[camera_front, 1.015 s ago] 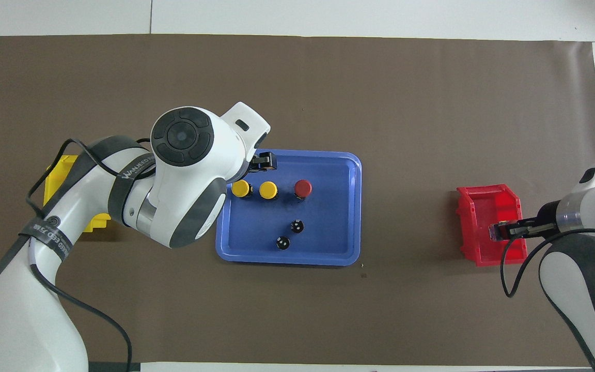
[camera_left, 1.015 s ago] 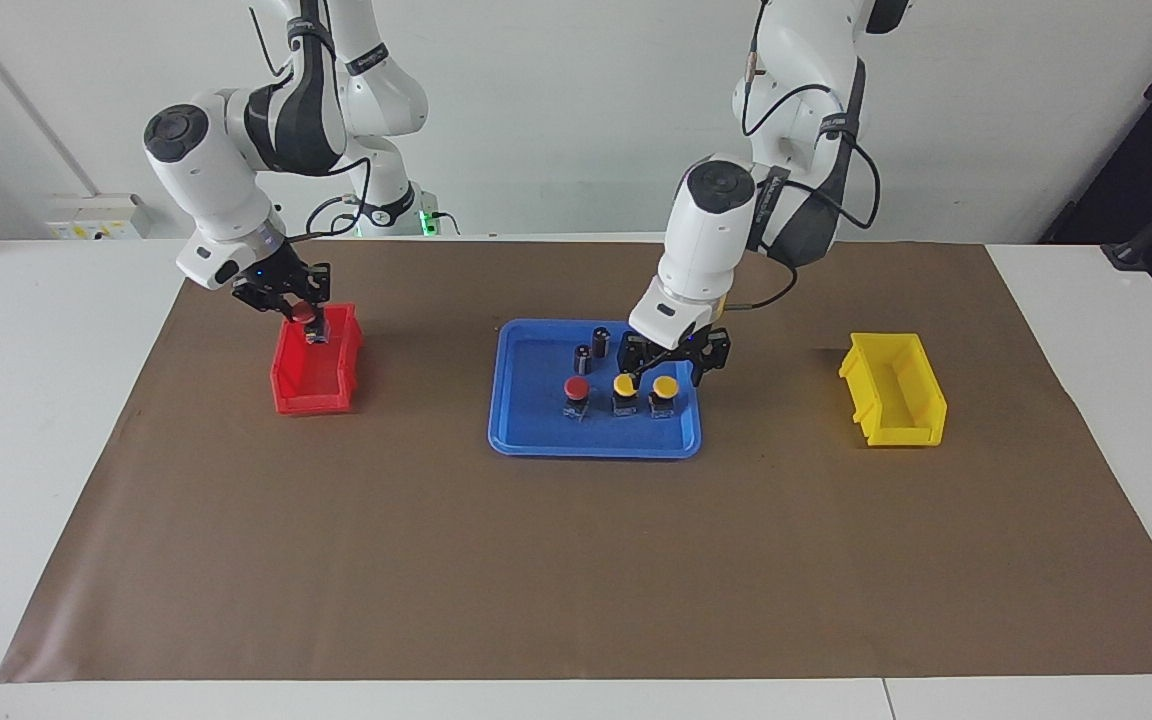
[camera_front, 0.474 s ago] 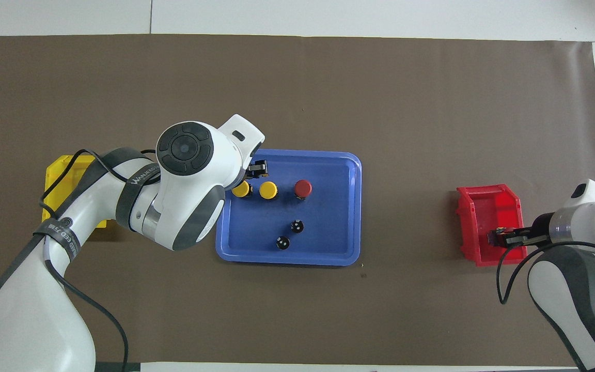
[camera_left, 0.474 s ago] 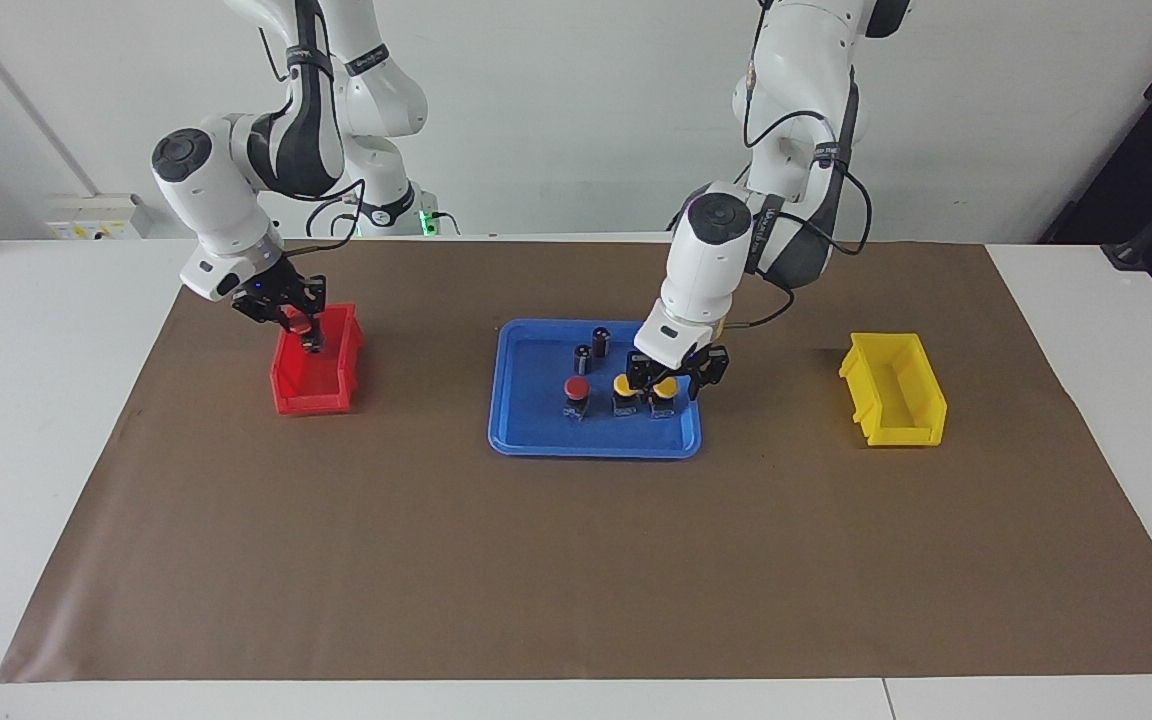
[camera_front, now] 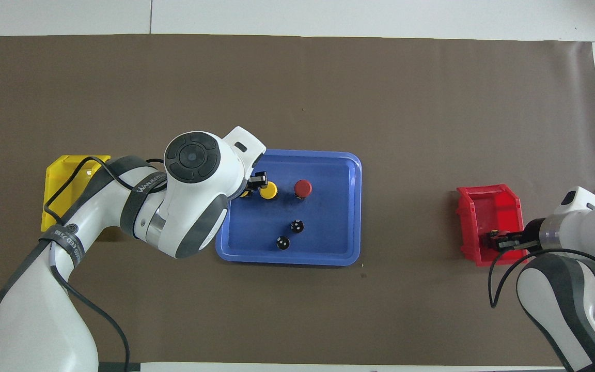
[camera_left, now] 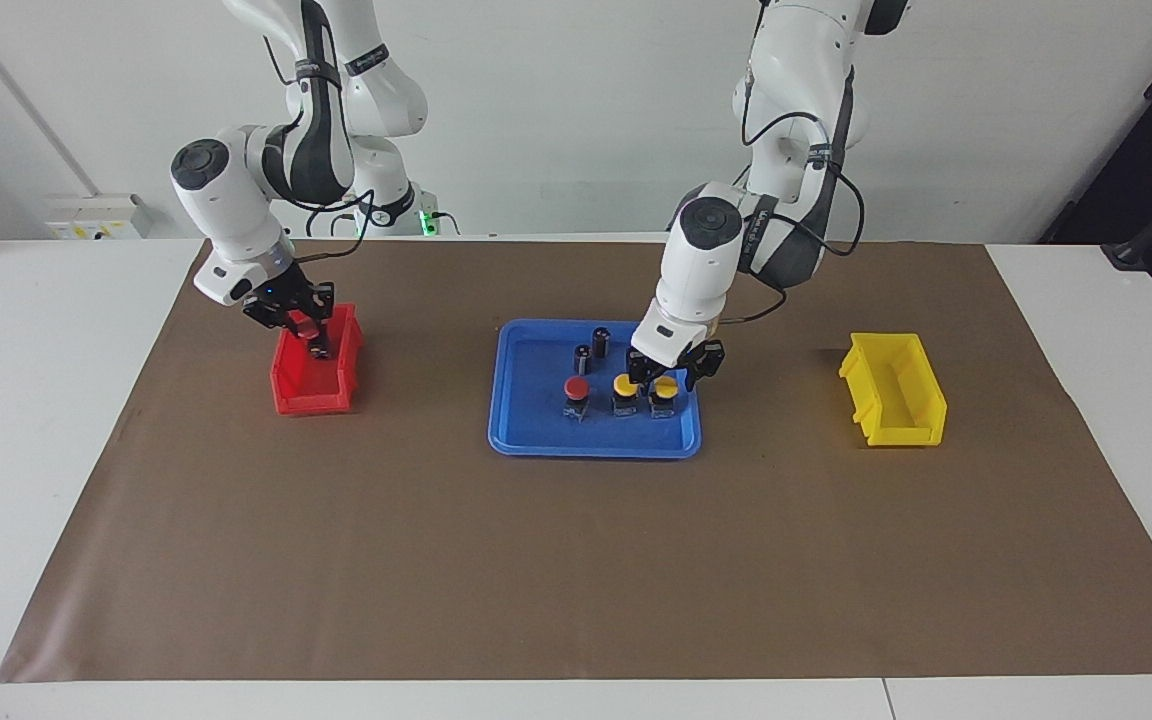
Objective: Sort red and yellow buttons by color
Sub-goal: 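Reach the left gripper to the yellow button nearest the yellow bin and grasp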
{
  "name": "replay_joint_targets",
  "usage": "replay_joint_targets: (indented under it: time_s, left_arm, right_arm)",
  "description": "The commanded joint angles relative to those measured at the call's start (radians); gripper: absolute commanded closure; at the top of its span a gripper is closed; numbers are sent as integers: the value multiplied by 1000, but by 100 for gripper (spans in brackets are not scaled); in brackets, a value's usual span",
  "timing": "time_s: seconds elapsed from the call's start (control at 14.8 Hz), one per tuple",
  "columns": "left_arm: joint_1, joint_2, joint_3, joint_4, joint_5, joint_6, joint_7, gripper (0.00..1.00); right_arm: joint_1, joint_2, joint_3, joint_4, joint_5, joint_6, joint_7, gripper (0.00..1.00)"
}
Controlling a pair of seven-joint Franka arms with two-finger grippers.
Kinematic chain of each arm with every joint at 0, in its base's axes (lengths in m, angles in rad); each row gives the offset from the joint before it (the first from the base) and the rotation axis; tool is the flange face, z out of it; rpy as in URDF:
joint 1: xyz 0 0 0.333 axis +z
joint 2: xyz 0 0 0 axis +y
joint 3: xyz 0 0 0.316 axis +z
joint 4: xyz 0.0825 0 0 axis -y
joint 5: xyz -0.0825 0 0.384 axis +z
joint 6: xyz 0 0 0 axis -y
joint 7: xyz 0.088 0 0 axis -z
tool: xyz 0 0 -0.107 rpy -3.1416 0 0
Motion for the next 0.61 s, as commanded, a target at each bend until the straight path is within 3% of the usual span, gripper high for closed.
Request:
replay_joint_targets:
  time_s: [0.0,0.07,0.14,0.2,0.27,0.54]
  left_arm:
    - [-10,-37,9,-28,-14,-17,-27,35]
    - [-9,-36,9,-24,-14,-13,-28,41]
    - [-9,-36,9,-25,-14,-10,-28,47]
    - [-9,-36,9,-27,-14,-8,-28,52]
    - [-7,-36,9,-28,-14,-7,-28,58]
    - [-4,-37,9,-42,-14,18,-28,64]
  right_arm:
    - [-1,-11,5,-21,12,20,-1,81]
    - [-1,-11,5,-21,13,20,-1,78]
    - [1,-10,5,-21,12,20,5,69]
    - [1,-10,5,-21,12,20,7,51]
    - [1,-10,5,-21,12,20,7,41]
    - [-1,7,5,49,12,-28,-21,39]
